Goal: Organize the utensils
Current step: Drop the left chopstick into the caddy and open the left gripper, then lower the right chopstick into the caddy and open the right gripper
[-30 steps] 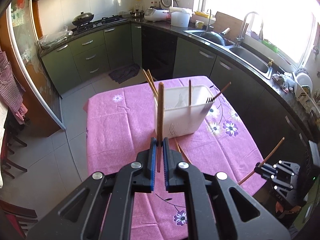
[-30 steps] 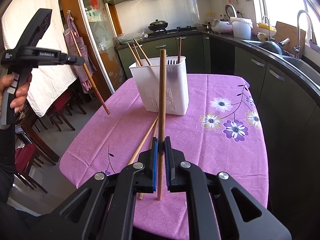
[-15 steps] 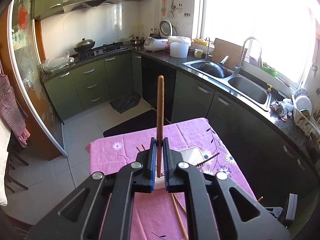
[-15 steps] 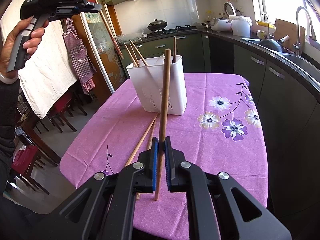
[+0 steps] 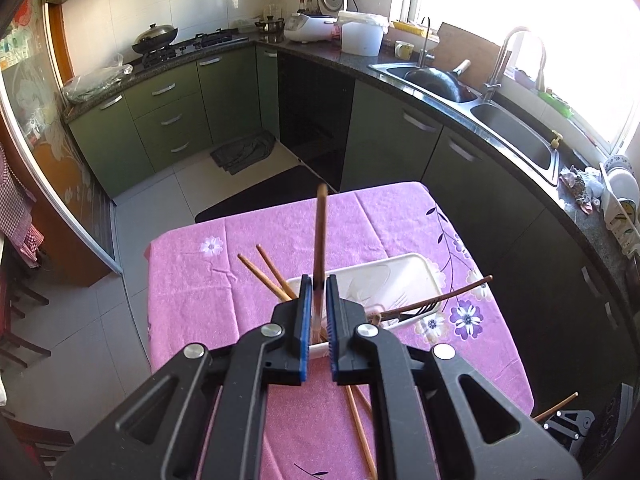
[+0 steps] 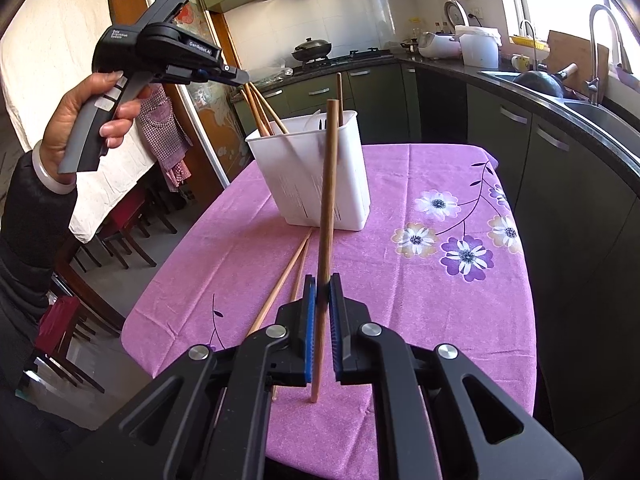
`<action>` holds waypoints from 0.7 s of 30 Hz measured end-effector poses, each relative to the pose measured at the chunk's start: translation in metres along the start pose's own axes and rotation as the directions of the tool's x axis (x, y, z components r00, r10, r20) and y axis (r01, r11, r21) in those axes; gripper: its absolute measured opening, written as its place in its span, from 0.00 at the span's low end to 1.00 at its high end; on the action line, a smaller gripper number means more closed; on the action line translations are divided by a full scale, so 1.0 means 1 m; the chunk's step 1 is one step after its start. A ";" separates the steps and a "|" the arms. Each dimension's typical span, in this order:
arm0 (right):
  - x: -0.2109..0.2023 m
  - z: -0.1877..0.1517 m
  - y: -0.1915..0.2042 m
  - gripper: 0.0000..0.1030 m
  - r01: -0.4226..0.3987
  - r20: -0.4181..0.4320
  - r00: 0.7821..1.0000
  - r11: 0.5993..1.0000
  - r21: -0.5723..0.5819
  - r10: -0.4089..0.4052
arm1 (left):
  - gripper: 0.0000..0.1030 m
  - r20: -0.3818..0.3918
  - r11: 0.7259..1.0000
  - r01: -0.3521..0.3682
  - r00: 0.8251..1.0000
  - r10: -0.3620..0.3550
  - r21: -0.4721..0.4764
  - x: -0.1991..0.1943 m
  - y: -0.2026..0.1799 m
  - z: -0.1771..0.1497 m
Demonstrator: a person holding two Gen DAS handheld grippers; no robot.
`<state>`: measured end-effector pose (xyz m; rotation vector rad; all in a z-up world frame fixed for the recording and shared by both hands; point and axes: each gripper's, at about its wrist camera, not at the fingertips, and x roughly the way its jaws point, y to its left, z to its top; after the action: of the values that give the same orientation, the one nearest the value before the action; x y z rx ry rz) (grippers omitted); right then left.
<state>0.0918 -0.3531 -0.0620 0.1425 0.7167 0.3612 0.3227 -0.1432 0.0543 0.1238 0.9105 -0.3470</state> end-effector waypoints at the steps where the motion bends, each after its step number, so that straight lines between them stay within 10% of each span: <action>1: -0.001 0.004 0.001 0.07 0.004 0.005 1.000 1.000 -0.004 -0.004 | 0.11 0.005 1.000 0.008 1.000 -0.008 -0.004 -0.004 0.002 -0.003; 5: -0.007 0.028 0.005 0.07 -0.011 0.038 0.999 1.000 -0.010 0.011 | 0.42 0.068 1.000 0.007 0.998 -0.007 -0.004 -0.034 0.009 -0.014; 21: -0.031 0.202 0.036 0.07 0.010 0.348 0.938 0.999 -0.042 0.005 | 0.43 0.113 0.999 0.036 0.993 -0.037 0.004 -0.097 0.033 -0.112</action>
<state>0.1944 -0.3319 0.1172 0.1593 0.3579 0.3377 0.1954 -0.0607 0.0614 0.0888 0.8014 -0.3852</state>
